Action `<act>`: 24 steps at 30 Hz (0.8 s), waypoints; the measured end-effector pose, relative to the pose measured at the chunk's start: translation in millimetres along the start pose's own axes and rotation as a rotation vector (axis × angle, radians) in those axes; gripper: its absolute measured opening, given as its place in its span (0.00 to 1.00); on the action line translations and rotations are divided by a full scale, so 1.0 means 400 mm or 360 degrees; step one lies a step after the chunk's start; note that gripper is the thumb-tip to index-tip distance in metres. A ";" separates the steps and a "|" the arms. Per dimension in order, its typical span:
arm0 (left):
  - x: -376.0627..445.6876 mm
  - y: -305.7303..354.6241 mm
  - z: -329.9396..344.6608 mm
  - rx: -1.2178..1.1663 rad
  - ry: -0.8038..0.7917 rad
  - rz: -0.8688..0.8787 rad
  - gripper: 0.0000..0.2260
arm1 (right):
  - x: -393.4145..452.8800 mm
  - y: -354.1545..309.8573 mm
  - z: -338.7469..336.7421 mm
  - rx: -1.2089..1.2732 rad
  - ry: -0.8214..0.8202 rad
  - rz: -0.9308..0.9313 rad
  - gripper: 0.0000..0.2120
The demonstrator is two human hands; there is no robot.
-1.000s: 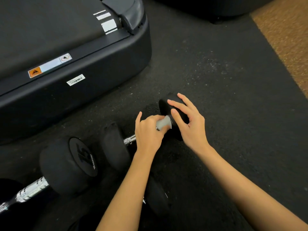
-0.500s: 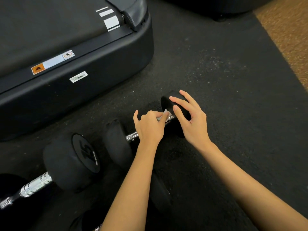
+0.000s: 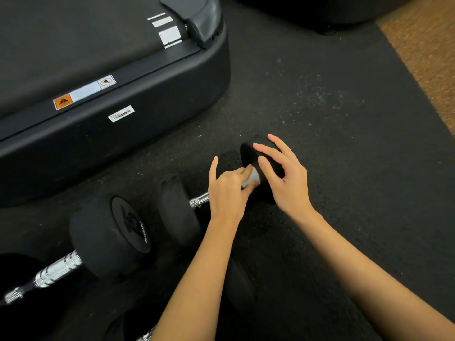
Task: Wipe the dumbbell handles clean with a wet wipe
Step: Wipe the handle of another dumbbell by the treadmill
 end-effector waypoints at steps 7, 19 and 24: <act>0.040 -0.038 -0.011 -0.0397 -0.0215 -0.0109 0.12 | 0.002 0.002 0.002 -0.0020 0.0004 0.0011 0.14; -0.043 0.032 0.027 0.0490 0.0040 0.0181 0.20 | -0.006 0.010 0.000 -0.0045 0.0016 -0.0031 0.14; -0.009 0.038 -0.003 0.0579 -0.0058 0.0145 0.17 | 0.000 0.008 0.002 -0.0046 0.0018 -0.0030 0.14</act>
Point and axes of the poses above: each hand's wrist, its own x-axis towards the middle knuckle, its own z-axis out of the palm, y = z × x, the point moved 3 cm from there along x, towards the middle knuckle, and after that the axes turned 12 degrees about -y, right-handed, at the moved point
